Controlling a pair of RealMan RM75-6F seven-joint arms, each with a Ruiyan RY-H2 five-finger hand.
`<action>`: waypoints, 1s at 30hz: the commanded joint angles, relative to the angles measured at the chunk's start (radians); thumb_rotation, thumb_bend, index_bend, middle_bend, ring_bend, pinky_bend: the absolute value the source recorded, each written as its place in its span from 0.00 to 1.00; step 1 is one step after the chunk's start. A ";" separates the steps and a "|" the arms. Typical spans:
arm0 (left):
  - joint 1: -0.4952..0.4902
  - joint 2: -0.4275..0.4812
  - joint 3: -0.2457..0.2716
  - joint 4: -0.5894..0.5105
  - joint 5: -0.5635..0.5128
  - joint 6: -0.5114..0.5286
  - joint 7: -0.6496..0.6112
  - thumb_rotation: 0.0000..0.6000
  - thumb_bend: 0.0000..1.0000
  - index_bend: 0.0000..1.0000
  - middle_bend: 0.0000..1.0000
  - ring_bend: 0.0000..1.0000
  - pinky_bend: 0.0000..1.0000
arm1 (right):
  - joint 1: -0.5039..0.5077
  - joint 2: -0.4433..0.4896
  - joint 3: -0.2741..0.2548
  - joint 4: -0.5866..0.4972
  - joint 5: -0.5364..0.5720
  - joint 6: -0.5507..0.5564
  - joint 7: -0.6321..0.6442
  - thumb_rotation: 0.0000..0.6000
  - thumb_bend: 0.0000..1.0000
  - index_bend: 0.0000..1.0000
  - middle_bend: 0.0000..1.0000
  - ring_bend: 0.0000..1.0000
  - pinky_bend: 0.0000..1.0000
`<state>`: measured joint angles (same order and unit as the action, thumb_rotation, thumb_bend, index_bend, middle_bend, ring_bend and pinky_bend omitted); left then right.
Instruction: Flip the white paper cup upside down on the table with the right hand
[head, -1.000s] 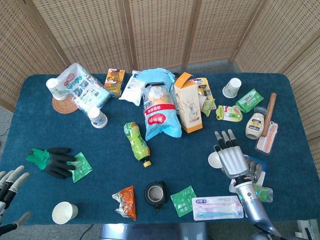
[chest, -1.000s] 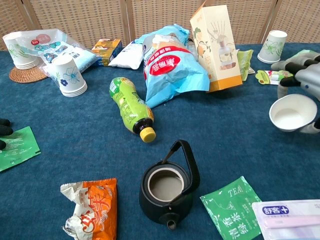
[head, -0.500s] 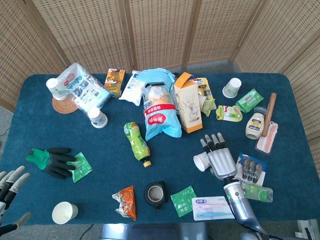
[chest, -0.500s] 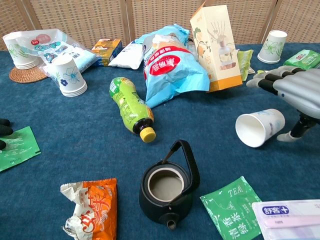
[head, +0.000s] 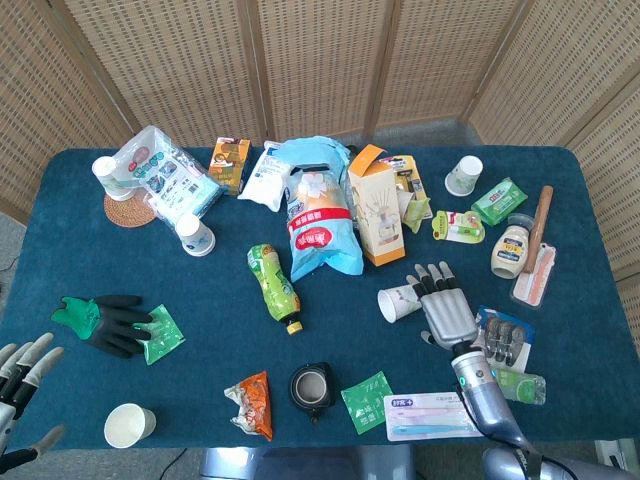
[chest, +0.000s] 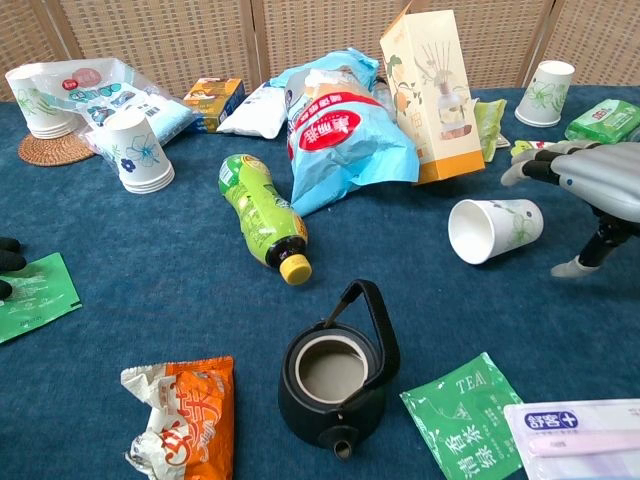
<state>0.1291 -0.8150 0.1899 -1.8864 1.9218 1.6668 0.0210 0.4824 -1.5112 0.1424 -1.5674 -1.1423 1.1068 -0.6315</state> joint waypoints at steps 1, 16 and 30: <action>0.000 0.000 -0.002 -0.001 -0.004 0.001 -0.001 1.00 0.27 0.00 0.00 0.00 0.00 | 0.026 0.019 0.020 0.047 0.020 -0.050 0.059 1.00 0.14 0.19 0.00 0.00 0.00; -0.003 -0.002 0.000 -0.006 -0.005 -0.012 0.013 1.00 0.27 0.00 0.00 0.00 0.00 | 0.080 0.062 0.047 0.088 0.102 -0.129 0.139 1.00 0.14 0.24 0.00 0.00 0.00; -0.006 0.001 -0.001 -0.007 -0.013 -0.015 0.005 1.00 0.27 0.00 0.00 0.00 0.00 | 0.109 0.024 0.039 0.119 0.153 -0.141 0.153 1.00 0.14 0.27 0.00 0.00 0.00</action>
<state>0.1229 -0.8136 0.1889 -1.8939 1.9084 1.6513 0.0255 0.5900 -1.4860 0.1813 -1.4499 -0.9897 0.9659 -0.4787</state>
